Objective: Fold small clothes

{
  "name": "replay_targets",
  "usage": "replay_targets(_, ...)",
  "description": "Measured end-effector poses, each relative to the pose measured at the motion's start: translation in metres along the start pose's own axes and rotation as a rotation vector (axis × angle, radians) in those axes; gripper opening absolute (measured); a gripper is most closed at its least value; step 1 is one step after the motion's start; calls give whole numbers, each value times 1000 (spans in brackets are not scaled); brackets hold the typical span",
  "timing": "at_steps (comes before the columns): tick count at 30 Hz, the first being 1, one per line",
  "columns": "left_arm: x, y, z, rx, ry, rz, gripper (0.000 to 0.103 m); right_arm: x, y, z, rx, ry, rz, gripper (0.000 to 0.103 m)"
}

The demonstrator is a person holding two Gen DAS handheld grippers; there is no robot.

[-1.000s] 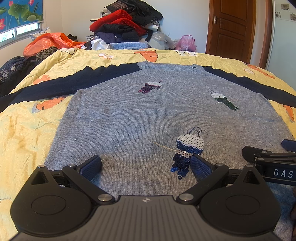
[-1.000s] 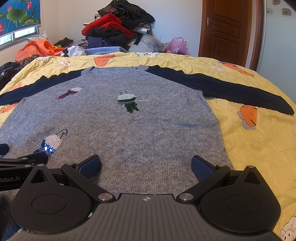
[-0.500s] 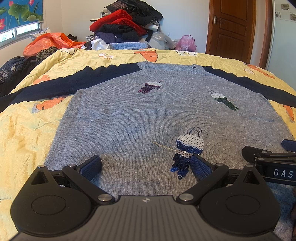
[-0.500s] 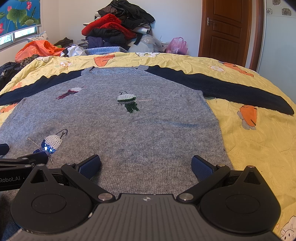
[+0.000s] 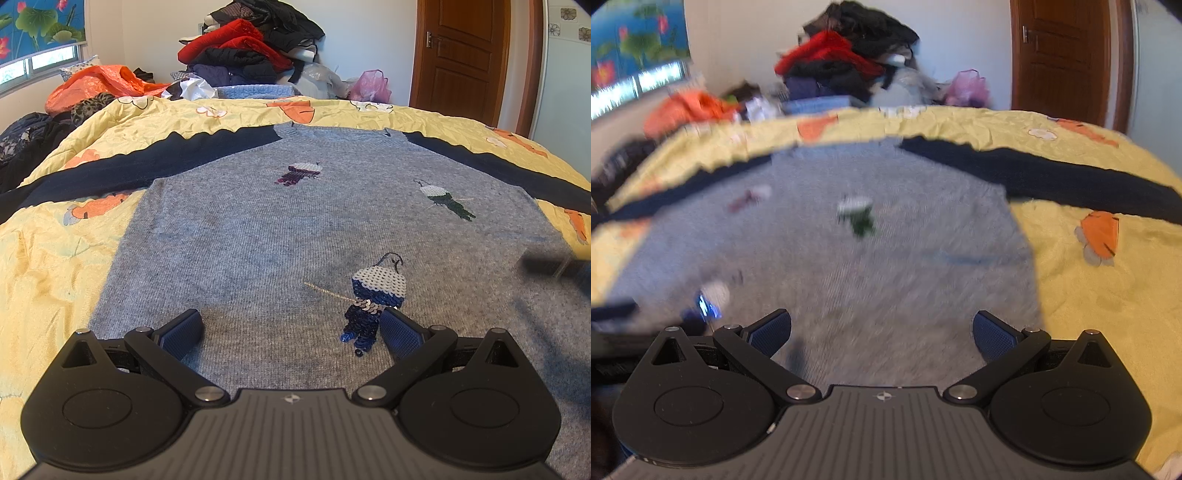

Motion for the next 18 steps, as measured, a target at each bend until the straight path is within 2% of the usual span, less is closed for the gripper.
replay_targets(2,0,0,0,0,0,0,103,21,-13,-31,26,87,-49,103)
replay_targets(4,0,0,0,-1,0,0,103,43,-24,-73,2,195,-131,103)
replay_targets(6,0,0,0,-2,-1,0,103,62,-31,-128,0,315,-218,103)
replay_targets(9,0,0,0,0,0,0,103,81,-28,-220,-27,571,-256,103)
replay_targets(11,0,0,0,-1,-1,-1,103,85,-27,-280,-49,759,-307,102)
replay_targets(14,0,-1,0,-2,-2,-1,103,78,-21,-350,-141,974,-359,89)
replay_targets(18,0,-1,0,-1,-1,-1,103,61,4,-392,-195,1086,-343,84)
Point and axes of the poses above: each gripper's, at about its wrist camera, not at the fingertips, and y roughly the way its jaws point, z to its left, x to its top, the point moved 6 cm from there along y, roughly the way its jaws point, and after that the axes turned 4 degrees about -z, right-handed, at the moved point
